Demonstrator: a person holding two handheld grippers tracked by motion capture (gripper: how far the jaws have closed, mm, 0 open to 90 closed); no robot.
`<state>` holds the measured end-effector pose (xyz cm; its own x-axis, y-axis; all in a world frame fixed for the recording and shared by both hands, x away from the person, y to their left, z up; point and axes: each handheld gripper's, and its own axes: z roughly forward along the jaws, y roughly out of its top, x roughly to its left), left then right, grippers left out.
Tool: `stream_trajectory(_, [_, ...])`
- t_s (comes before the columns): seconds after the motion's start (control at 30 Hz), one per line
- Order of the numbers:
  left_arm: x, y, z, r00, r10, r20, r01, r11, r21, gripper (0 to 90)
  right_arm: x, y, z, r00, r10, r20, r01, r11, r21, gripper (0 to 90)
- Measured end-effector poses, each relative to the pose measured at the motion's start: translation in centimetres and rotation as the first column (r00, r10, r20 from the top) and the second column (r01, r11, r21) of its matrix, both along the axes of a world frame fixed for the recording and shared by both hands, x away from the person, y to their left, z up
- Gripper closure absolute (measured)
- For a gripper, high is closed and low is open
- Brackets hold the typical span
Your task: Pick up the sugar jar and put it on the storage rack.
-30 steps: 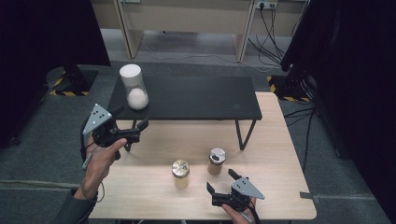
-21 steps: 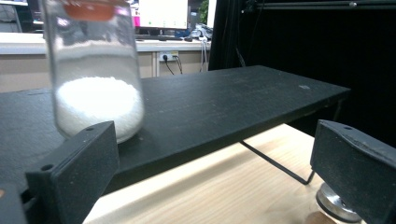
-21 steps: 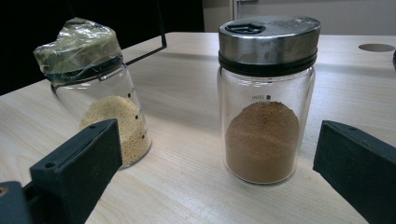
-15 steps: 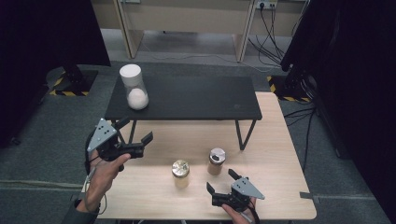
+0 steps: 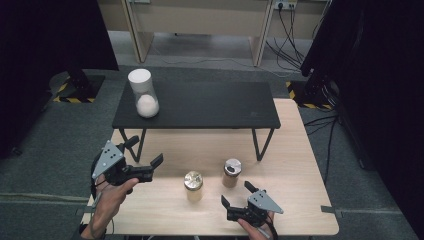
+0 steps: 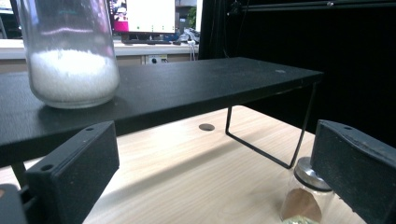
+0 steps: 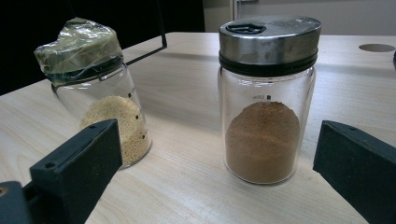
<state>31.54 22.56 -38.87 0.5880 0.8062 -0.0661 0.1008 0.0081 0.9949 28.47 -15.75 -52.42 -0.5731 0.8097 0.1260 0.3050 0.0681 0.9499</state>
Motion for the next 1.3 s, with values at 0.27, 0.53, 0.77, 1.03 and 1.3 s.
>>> stream_trajectory(0.27, [-0.5,0.1,-1.6,0.9999,-0.009,-0.005,0.009,0.9999,-0.011,0.3,0.0,0.0,0.0,1.0,0.002,0.0,-0.002,1.0,0.0,1.3])
stream_trajectory(0.53, [-1.0,0.1,-2.4,0.9997,-0.023,-0.003,0.023,0.9996,-0.015,0.3,0.0,0.0,0.0,1.0,0.004,0.001,-0.004,1.0,-0.002,1.3])
stream_trajectory(0.77, [-1.8,0.1,-3.1,0.9994,-0.034,0.002,0.034,0.9993,-0.016,0.3,0.0,0.0,0.0,1.0,0.004,0.002,-0.004,1.0,-0.002,1.3])
stream_trajectory(1.03, [-2.6,0.2,-4.6,0.9992,-0.04,0.005,0.04,0.9989,-0.025,0.3,0.0,0.0,0.0,1.0,0.004,0.002,-0.004,1.0,-0.002,1.3])
stream_trajectory(1.3, [-3.3,0.0,-6.0,0.9986,-0.052,0.002,0.052,0.9984,-0.022,0.3,-0.1,0.0,0.0,1.0,0.006,0.003,-0.006,1.0,-0.003,1.3])
